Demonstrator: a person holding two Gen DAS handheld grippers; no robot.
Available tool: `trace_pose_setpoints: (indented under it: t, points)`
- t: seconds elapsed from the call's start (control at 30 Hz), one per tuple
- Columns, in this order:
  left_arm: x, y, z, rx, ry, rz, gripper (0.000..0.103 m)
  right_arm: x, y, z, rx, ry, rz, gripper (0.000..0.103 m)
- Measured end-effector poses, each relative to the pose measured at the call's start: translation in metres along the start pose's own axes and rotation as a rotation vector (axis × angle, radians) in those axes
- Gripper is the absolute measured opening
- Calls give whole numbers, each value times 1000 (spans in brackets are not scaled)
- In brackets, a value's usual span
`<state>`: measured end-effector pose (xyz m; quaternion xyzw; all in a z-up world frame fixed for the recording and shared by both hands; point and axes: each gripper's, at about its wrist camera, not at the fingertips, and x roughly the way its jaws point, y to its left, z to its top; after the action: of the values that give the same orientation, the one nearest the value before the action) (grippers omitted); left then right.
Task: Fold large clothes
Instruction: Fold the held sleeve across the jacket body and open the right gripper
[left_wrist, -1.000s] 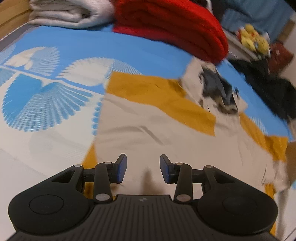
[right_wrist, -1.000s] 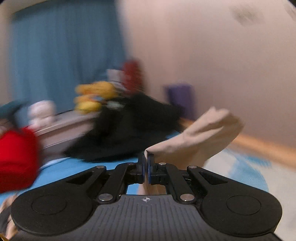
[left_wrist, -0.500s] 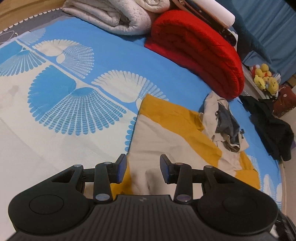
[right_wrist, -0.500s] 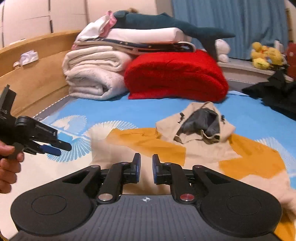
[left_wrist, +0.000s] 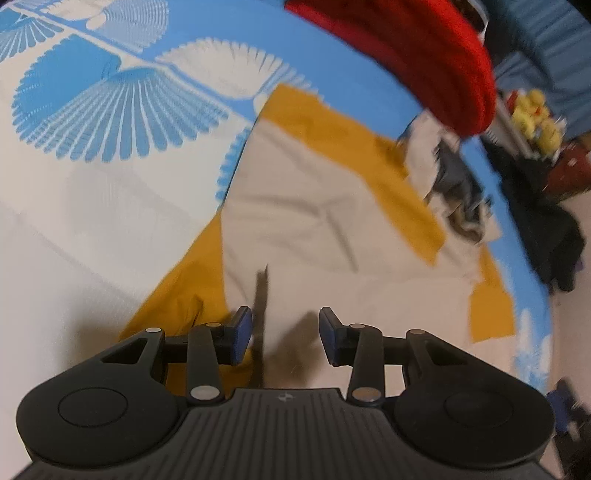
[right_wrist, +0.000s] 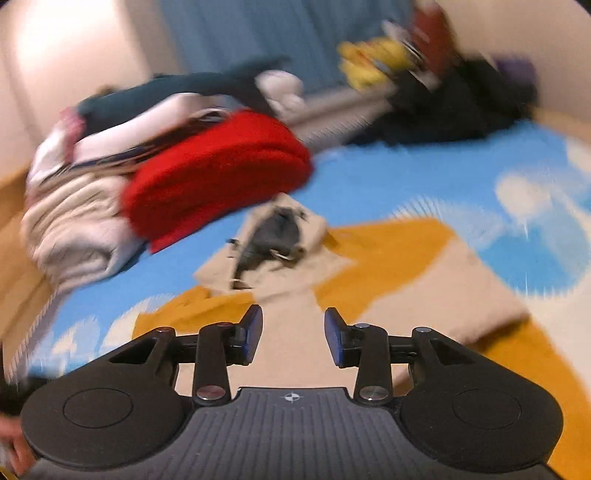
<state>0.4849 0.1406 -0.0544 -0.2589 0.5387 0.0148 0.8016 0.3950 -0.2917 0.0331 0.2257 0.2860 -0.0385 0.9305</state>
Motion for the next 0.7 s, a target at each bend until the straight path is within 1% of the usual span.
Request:
trace_pose_setpoints:
  t: [0.03,0.07,0.1,0.13,0.17,0.2,0.23,0.27,0.33,0.37,0.4,0.43,0.47,0.5,0.57,0.7]
  points:
    - [5,-1,-2,-1,14,5,43,6,-8,4,25,6,-11,40]
    - [8,-2,-4,-1,26,2,39,8,-14,7,38,2,-24,40]
    - [10,-4,-6,12,29,-1,24,10,-21,12,55,-4,-46,40]
    - [10,-10,-7,55,17,4,13,13,-26,13,78,-3,-61,40]
    - [8,-16,-8,111,-3,15,5,14,-35,15,112,-1,-71,40]
    - [4,-23,-7,162,-39,36,2,15,-41,18,143,2,-77,40]
    - [-7,-31,-6,213,-120,56,2,18,-49,20,168,8,-87,40]
    - [-19,-36,-4,241,-203,69,2,19,-54,20,182,15,-96,40]
    - [-45,-41,-1,264,-383,89,2,25,-65,15,216,29,-120,40]
    - [-53,-41,1,263,-449,101,4,31,-70,14,244,43,-130,40]
    - [-54,-41,3,254,-461,107,11,35,-77,11,280,64,-139,40]
    - [-50,-38,6,234,-434,108,18,40,-84,9,320,91,-146,40]
    - [-43,-35,7,229,-386,100,30,45,-91,6,354,117,-150,40]
    - [-35,-31,7,211,-350,105,31,51,-96,4,378,142,-153,40]
    - [-28,-28,7,173,-327,140,31,62,-107,-2,429,193,-176,40]
    - [-16,-18,12,105,-257,133,32,72,-127,-8,533,231,-214,40]
